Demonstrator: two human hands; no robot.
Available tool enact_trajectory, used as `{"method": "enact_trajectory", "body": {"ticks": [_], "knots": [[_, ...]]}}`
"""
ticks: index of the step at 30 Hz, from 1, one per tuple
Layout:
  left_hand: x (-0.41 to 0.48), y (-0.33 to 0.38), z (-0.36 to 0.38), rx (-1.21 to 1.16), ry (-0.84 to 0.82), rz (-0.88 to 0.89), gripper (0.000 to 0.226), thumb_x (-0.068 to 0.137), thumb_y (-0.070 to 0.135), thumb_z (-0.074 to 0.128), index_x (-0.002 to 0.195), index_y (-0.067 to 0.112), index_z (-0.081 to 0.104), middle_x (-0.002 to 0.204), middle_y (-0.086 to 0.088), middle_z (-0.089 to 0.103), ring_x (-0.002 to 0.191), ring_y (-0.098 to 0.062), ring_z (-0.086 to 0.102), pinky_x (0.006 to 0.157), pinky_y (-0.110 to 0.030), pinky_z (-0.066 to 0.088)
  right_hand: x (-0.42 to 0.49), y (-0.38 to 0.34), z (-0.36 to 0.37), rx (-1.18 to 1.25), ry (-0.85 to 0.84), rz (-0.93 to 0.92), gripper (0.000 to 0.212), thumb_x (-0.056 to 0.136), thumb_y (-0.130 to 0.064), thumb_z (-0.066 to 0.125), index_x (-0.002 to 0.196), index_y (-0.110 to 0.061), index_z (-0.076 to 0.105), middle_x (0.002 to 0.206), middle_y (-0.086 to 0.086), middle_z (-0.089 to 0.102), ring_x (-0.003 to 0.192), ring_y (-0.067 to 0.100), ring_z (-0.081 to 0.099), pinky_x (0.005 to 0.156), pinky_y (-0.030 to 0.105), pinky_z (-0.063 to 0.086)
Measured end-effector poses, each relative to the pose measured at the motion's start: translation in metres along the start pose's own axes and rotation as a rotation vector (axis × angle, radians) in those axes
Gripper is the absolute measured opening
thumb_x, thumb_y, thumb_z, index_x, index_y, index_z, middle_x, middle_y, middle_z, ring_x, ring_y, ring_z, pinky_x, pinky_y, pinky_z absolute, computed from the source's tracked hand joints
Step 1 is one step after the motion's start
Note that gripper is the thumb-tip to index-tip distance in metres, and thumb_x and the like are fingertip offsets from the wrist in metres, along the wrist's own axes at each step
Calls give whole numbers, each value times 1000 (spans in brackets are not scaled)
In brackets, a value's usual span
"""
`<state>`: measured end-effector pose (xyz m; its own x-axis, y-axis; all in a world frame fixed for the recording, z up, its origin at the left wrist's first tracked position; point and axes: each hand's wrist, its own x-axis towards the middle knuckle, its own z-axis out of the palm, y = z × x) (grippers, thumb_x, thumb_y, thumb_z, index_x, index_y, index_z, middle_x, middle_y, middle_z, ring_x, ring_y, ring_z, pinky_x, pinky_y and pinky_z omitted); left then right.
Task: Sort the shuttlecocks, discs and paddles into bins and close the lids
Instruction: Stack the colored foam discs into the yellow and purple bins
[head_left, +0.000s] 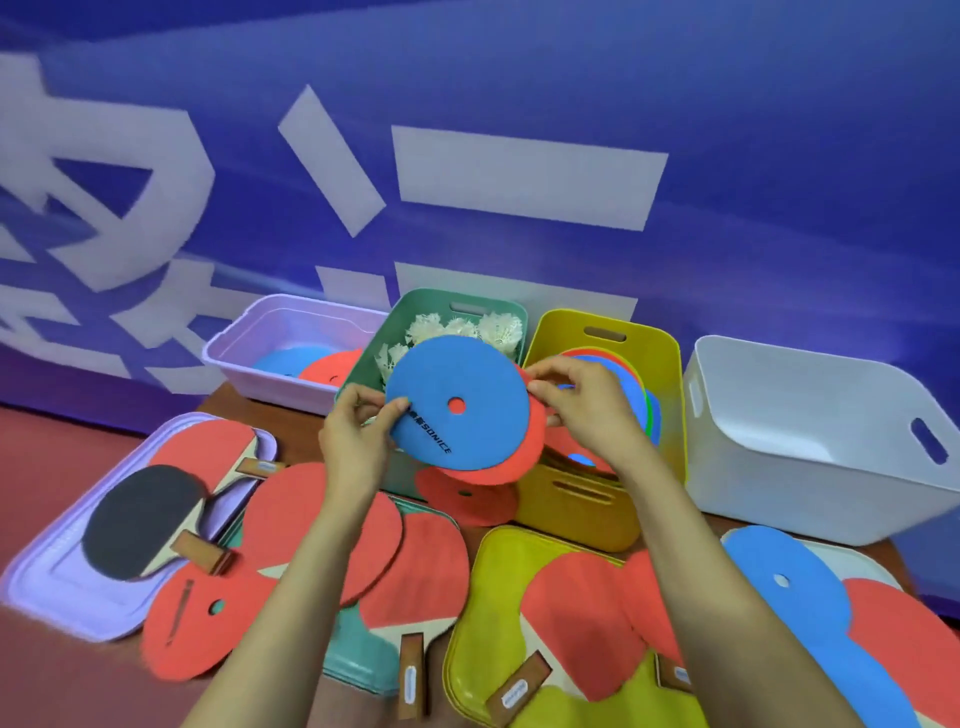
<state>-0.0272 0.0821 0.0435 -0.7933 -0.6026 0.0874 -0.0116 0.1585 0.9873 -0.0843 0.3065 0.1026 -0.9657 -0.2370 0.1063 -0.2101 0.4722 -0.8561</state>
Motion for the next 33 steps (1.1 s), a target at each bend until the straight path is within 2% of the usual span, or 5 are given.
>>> {"method": "enact_trajectory", "body": {"ticks": [11,18,22,30,33], "knots": [[204,-35,-108,-83,113,-94,23,90,1,54,107,14,45,81,-13,57,71,-23,60,55,-25,57,138,-55,139,-219,381,-76,15,88,-3,54,96,-9,65,95,8,68,90,26,60,70,24,35],[309,-84,-109,50,-28,-220,32,91,-1,51,121,8,44,94,-18,58,86,-29,60,67,-38,57,181,-64,206,-186,358,8,14,93,-6,49,100,-10,61,87,9,69,76,30,64,69,41,50],[345,-115,-100,349,-90,-310,64,89,12,60,141,-4,26,136,-24,45,127,-38,42,103,-43,34,200,-62,230,-200,297,60,14,93,-8,49,100,-11,61,87,8,68,78,27,64,70,38,50],[310,-129,-103,528,-146,55,37,84,1,61,120,-2,54,130,-22,45,126,-37,37,107,-38,24,239,-64,286,-228,130,113,17,94,-4,45,106,-4,56,101,14,65,92,31,59,67,30,36],[300,-130,-103,564,-137,127,34,81,-1,62,115,-1,58,126,-23,47,123,-38,38,106,-41,26,253,-64,301,-310,-4,203,35,92,2,36,127,0,43,124,20,52,114,35,50,87,35,39]]}}
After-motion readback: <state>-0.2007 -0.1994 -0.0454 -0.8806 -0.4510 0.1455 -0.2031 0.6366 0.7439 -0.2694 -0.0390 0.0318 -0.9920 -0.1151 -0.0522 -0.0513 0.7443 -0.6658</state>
